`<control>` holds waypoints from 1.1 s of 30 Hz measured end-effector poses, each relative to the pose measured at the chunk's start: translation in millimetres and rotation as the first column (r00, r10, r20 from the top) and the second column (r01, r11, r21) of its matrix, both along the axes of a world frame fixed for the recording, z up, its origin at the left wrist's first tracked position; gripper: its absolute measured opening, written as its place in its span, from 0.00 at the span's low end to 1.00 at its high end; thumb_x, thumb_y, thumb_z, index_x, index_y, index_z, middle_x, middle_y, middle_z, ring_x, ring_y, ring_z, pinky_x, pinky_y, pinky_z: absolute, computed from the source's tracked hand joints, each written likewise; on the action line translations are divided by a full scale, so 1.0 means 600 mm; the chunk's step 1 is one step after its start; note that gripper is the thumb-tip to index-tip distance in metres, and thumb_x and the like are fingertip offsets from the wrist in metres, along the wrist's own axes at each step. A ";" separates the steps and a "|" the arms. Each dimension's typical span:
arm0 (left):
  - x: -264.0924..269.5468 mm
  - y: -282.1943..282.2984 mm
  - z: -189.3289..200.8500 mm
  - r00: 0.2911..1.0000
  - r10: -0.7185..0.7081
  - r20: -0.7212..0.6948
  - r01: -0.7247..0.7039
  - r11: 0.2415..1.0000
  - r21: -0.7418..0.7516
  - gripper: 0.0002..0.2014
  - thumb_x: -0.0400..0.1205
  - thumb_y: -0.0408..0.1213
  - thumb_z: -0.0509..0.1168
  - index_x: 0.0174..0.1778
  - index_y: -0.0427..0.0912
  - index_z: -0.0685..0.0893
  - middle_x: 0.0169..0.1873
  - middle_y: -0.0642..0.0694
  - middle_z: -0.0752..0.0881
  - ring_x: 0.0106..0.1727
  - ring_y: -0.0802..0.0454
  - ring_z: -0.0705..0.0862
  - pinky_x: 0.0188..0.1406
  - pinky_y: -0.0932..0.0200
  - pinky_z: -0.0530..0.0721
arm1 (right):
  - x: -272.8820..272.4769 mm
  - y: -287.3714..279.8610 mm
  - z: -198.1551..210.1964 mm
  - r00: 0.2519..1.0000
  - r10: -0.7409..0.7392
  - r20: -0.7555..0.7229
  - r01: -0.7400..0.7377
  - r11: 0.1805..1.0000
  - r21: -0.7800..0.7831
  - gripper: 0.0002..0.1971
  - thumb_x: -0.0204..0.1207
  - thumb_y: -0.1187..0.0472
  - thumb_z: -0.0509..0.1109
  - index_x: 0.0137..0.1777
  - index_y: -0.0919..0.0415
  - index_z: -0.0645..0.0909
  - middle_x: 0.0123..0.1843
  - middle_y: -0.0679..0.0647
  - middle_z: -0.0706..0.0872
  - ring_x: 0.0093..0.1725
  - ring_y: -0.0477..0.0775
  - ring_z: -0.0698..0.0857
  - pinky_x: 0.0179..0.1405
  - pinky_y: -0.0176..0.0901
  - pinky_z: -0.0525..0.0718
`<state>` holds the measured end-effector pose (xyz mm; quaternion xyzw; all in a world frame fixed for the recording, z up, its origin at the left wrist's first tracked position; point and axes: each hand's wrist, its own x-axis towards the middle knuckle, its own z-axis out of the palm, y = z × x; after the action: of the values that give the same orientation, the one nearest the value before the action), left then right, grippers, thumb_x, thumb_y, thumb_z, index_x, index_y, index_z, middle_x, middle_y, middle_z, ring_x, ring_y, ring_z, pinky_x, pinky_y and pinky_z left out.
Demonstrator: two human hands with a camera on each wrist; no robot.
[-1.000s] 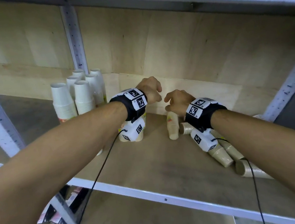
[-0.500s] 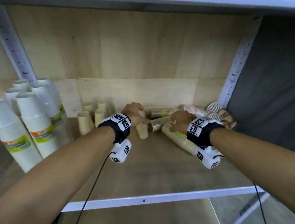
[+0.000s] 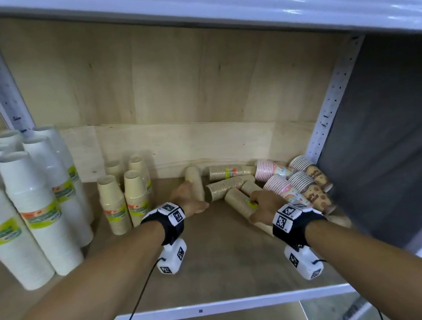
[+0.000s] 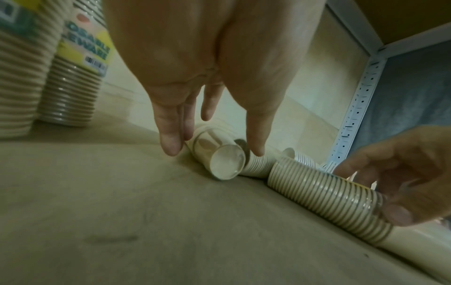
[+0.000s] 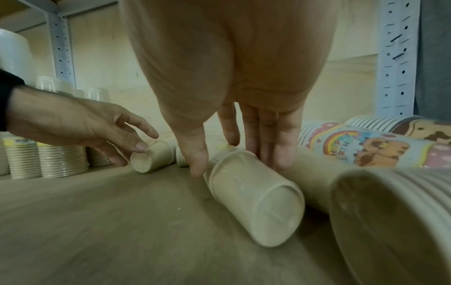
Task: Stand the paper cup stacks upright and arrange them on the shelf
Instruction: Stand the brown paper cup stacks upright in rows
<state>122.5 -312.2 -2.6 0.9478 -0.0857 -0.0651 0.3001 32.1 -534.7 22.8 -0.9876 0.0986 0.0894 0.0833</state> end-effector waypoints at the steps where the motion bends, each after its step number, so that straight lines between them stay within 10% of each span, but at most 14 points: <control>1: 0.001 0.000 -0.004 1.000 0.006 0.002 -0.006 1.000 -0.015 0.46 0.71 0.53 0.78 0.82 0.42 0.66 0.76 0.43 0.73 0.75 0.43 0.74 0.68 0.54 0.75 | 0.001 0.000 -0.002 1.000 -0.001 0.000 0.001 1.000 0.006 0.32 0.68 0.52 0.78 0.72 0.55 0.75 0.66 0.56 0.81 0.64 0.57 0.81 0.50 0.39 0.76; 9: 0.005 -0.015 -0.012 0.997 0.070 -0.034 -0.073 0.992 -0.099 0.41 0.70 0.47 0.79 0.77 0.43 0.68 0.68 0.43 0.78 0.68 0.42 0.79 0.53 0.57 0.77 | -0.007 0.006 -0.018 0.999 -0.002 -0.035 0.005 0.998 0.067 0.44 0.65 0.45 0.80 0.79 0.57 0.66 0.72 0.55 0.77 0.69 0.58 0.79 0.63 0.47 0.80; 24: 0.000 -0.021 0.010 0.994 0.064 -0.093 -0.067 0.998 -0.023 0.34 0.68 0.36 0.77 0.68 0.41 0.70 0.61 0.40 0.80 0.58 0.39 0.84 0.47 0.49 0.87 | -0.003 0.001 -0.024 0.999 -0.002 -0.034 0.006 0.994 0.105 0.43 0.66 0.45 0.80 0.78 0.58 0.67 0.71 0.55 0.78 0.67 0.57 0.80 0.56 0.43 0.79; 33: 0.007 0.002 0.086 0.997 0.013 -0.070 0.001 0.981 0.192 0.36 0.79 0.43 0.72 0.79 0.36 0.64 0.72 0.36 0.77 0.69 0.37 0.79 0.61 0.49 0.81 | -0.002 0.001 0.042 1.000 0.015 -0.005 -0.015 0.995 0.094 0.39 0.66 0.45 0.79 0.76 0.57 0.73 0.70 0.55 0.79 0.67 0.57 0.81 0.57 0.42 0.79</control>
<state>126.4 -311.1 48.7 0.9697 -0.0654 -0.1058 0.2102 30.9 -534.3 47.9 -0.9831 0.0871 0.0972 0.1286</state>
